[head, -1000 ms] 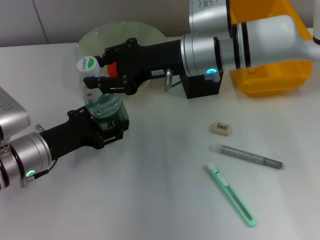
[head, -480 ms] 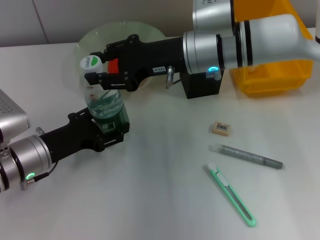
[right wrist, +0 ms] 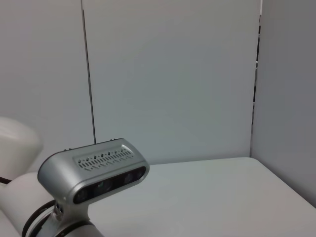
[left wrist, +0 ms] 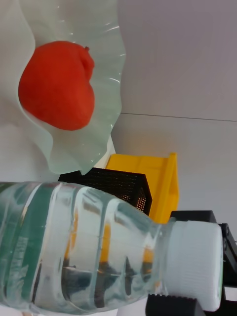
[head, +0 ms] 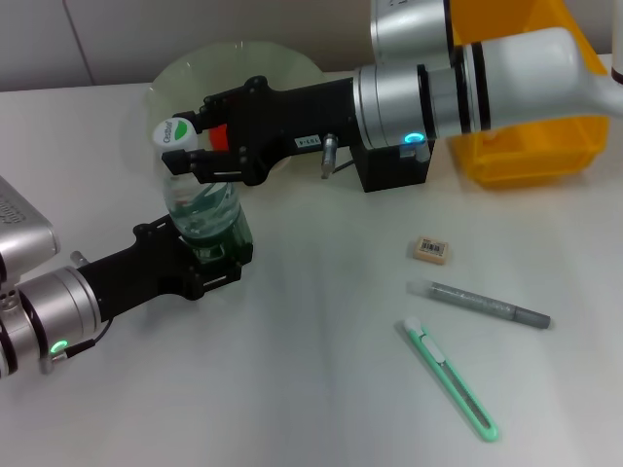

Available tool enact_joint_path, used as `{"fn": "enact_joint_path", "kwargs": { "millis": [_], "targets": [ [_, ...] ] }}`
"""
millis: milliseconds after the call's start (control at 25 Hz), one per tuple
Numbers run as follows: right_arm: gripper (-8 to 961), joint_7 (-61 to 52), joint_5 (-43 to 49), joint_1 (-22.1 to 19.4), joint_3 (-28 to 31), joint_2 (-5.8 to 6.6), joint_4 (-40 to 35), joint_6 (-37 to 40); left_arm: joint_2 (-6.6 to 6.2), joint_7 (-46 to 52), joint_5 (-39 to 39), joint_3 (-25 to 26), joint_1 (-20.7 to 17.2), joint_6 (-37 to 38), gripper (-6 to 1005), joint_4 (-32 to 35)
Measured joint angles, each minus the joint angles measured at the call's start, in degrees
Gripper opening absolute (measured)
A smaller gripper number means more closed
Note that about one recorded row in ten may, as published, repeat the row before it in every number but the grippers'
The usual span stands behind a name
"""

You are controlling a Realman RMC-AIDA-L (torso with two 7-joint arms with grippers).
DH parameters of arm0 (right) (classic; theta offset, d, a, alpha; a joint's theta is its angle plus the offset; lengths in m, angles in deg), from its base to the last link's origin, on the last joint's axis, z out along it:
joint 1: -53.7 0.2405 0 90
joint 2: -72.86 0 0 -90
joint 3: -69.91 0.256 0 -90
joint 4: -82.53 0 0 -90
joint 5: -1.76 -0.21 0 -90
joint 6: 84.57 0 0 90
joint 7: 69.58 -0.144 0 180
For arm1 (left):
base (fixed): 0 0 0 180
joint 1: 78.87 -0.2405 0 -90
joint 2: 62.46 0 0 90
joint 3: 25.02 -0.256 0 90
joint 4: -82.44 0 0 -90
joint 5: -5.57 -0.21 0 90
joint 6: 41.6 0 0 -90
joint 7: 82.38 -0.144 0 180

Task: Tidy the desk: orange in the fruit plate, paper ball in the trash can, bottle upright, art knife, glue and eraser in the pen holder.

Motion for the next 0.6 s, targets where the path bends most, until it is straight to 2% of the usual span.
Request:
{"fn": "enact_joint_path", "kwargs": {
  "millis": [600],
  "targets": [
    [436,-0.07,-0.09,-1.54,-0.09,-0.30,-1.19,-0.26,-0.09,0.37,0.22,0.44,-0.73,0.07,779,0.06]
  ]
}}
